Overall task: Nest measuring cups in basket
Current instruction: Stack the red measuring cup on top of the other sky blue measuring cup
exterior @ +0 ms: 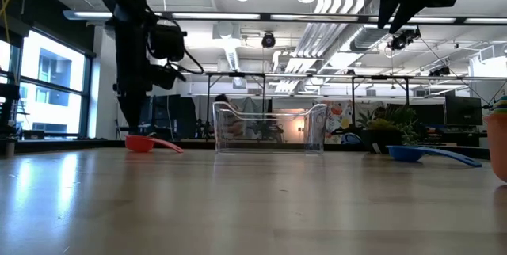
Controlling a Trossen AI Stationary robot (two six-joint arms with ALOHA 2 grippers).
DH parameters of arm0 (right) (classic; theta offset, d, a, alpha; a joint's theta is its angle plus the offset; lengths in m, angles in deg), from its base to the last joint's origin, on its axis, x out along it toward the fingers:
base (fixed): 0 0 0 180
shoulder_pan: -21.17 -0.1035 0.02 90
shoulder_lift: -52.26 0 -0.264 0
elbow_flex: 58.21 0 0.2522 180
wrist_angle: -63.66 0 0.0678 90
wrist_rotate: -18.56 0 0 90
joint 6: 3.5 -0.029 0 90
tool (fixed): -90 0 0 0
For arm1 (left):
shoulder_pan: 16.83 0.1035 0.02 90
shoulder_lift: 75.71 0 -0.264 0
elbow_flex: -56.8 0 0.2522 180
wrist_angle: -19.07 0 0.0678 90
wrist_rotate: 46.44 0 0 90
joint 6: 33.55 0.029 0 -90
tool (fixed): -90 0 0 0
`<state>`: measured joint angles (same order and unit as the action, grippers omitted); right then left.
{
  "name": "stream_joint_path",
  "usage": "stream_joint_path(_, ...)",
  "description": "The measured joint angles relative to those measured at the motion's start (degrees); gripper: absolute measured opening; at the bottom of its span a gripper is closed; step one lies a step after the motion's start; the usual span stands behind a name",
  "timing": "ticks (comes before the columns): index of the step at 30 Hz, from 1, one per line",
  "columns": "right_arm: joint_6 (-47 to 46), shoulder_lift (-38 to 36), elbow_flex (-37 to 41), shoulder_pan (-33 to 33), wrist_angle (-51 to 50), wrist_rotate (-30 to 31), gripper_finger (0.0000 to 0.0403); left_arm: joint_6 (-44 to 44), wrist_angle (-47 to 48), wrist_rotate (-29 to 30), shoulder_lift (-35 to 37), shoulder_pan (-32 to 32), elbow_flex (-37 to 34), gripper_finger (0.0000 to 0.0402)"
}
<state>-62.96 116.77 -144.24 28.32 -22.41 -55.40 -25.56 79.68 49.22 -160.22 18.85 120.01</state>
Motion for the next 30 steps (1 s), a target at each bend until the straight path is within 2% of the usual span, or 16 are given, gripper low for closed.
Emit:
stream_joint_path(3,-0.7,0.0,0.0,0.0,0.0,0.0,0.0118,0.7,-0.6,0.3,-2.0,0.0,0.0,0.0106)
stream_joint_path(9,-2.2,0.0,0.0,0.0,0.3,0.0,0.0118,0.9,-3.3,5.1,-5.2,0.0,0.0,0.0106)
stream_joint_path(15,-2.7,0.0,0.0,0.0,0.3,0.0,0.0118,1.3,-5.6,5.4,-5.6,0.0,0.0,0.0103)
stream_joint_path(27,-3.6,0.0,0.0,0.0,0.3,0.5,0.0118,5.2,-6.2,3.0,-5.6,0.0,0.0,0.0016)
stream_joint_path(30,-3.6,0.0,0.0,0.0,0.3,0.5,0.0118,5.2,-6.2,2.9,-5.6,0.0,0.1,0.0006)
